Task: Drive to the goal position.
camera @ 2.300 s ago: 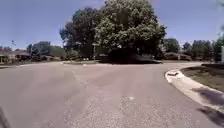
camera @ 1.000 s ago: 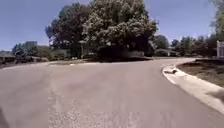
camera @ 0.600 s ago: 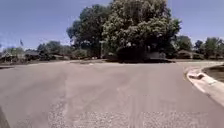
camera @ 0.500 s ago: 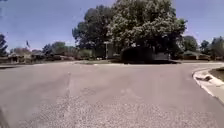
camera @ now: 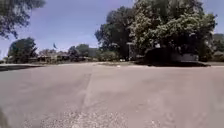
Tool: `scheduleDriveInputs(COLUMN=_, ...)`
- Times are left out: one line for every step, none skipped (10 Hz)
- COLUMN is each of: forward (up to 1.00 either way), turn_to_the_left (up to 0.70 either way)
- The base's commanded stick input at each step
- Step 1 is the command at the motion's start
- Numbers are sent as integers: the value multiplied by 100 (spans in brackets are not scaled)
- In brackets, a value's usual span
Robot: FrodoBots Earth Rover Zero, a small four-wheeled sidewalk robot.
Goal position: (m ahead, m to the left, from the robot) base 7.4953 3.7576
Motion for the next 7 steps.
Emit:
scheduleDriveInputs(forward=70, turn_to_the_left=2)
scheduleDriveInputs(forward=70, turn_to_the_left=0)
scheduleDriveInputs(forward=70, turn_to_the_left=0)
scheduleDriveInputs(forward=70, turn_to_the_left=0)
scheduleDriveInputs(forward=70, turn_to_the_left=0)
scheduleDriveInputs(forward=70, turn_to_the_left=0)
scheduleDriveInputs(forward=70, turn_to_the_left=0)
